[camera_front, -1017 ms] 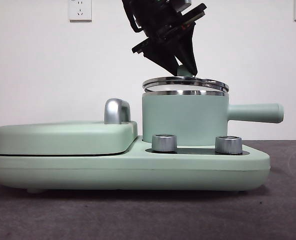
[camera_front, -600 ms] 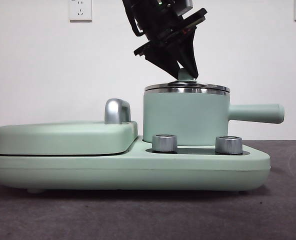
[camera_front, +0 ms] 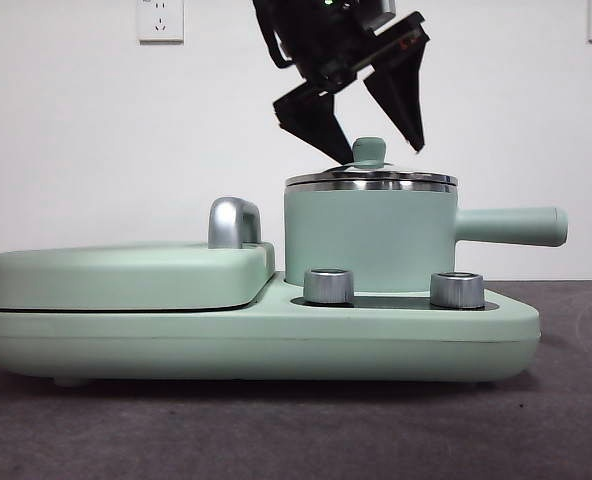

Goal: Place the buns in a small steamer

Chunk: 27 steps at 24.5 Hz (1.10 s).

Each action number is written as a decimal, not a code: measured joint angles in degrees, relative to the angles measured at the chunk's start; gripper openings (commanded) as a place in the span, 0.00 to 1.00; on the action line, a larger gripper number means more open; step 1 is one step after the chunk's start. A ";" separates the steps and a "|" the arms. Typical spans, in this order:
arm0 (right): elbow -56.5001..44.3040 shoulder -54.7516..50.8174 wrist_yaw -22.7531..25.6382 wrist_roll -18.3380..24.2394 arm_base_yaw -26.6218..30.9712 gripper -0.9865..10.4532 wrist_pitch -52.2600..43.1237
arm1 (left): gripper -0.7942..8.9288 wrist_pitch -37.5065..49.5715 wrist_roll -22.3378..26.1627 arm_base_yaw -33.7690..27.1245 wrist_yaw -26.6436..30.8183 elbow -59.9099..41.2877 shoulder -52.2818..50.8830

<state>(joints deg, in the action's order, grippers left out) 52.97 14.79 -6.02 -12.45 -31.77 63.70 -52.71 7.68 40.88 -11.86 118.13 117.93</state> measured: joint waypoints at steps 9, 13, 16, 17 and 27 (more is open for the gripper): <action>0.00 0.00 -1.22 0.00 0.00 0.45 -0.02 | 0.56 -19.08 -4.94 -0.04 -0.07 -0.50 -20.90; 0.00 0.00 -1.84 0.00 0.00 0.45 -0.02 | 0.56 -27.93 -5.79 -0.04 0.02 -0.50 -26.73; 0.00 0.00 -1.95 0.00 0.00 0.45 -0.11 | 0.53 -28.44 -5.84 -0.04 0.15 -1.36 -29.90; 0.00 0.00 -1.95 0.00 0.00 0.45 -0.15 | 0.52 -28.44 -5.81 -0.04 0.15 -2.16 -31.26; 0.00 0.00 -3.17 0.22 0.00 0.45 -1.81 | 0.52 -17.97 -7.82 -0.04 0.15 -30.05 -55.76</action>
<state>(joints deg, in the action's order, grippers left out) 52.97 14.79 -9.19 -12.23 -31.77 61.89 -70.67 -0.14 40.84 -11.70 88.07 62.17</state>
